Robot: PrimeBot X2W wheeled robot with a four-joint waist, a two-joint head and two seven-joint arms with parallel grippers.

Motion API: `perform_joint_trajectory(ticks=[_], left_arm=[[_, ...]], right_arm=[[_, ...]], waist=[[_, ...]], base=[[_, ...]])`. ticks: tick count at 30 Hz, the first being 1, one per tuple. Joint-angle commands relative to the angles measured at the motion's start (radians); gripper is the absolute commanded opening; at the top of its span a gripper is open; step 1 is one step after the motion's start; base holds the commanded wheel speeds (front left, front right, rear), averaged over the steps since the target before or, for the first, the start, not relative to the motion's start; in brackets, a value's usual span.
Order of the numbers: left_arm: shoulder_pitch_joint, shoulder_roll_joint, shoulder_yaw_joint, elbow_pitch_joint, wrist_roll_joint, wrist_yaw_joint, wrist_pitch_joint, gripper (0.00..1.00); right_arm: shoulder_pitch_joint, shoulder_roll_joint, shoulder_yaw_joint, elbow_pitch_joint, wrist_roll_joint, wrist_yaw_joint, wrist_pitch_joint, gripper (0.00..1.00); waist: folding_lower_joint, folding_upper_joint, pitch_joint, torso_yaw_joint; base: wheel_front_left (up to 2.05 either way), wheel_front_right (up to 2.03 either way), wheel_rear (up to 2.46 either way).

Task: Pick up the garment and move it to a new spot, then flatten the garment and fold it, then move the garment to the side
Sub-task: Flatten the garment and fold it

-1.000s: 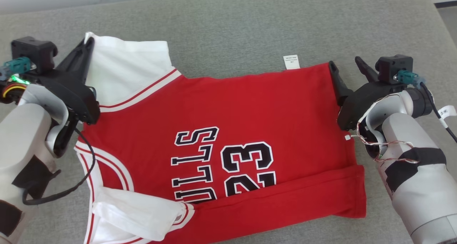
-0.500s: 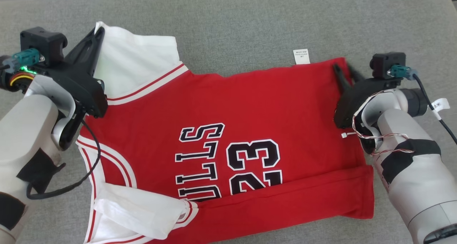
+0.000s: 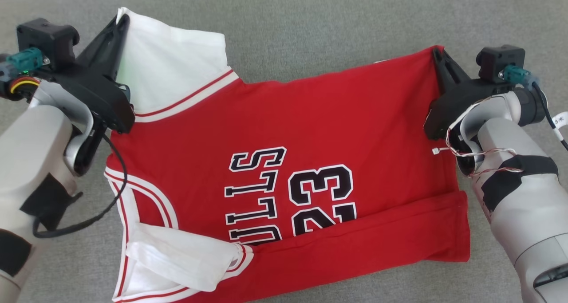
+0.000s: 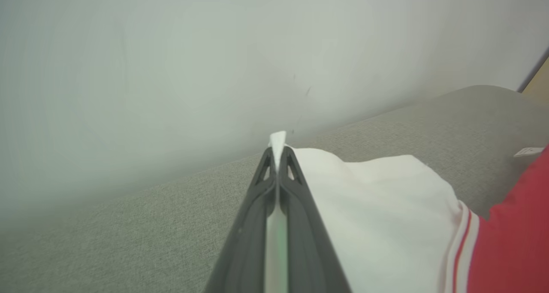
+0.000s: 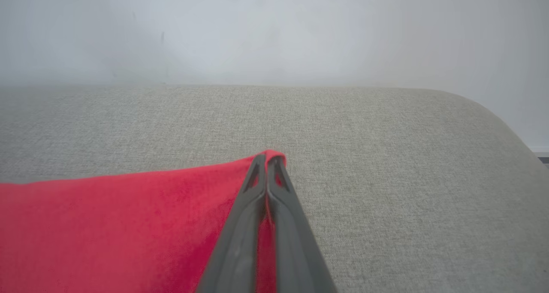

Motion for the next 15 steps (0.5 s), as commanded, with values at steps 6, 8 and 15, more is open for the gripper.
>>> perform_joint_trajectory(ticks=[6, 8, 15], left_arm=[[0.094, -0.003, 0.004, -0.039, -0.012, 0.002, -0.021, 0.00], [0.145, 0.003, 0.013, -0.066, -0.004, 0.009, -0.023, 0.00], [0.360, 0.017, 0.112, -0.247, 0.039, 0.056, -0.025, 0.00]], right_arm=[[0.090, 0.000, 0.033, -0.023, 0.043, -0.002, -0.042, 0.00], [0.129, -0.003, 0.046, -0.042, 0.060, -0.002, -0.052, 0.00], [0.281, -0.041, 0.059, -0.123, 0.131, -0.002, -0.065, 0.00]], waist=[[0.0000, 0.0000, -0.063, 0.006], [0.0000, 0.0000, -0.080, 0.008], [0.0000, 0.0000, -0.137, 0.030]], base=[[0.00, 0.00, 0.00], [0.00, 0.00, 0.00], [0.00, 0.00, 0.00]])
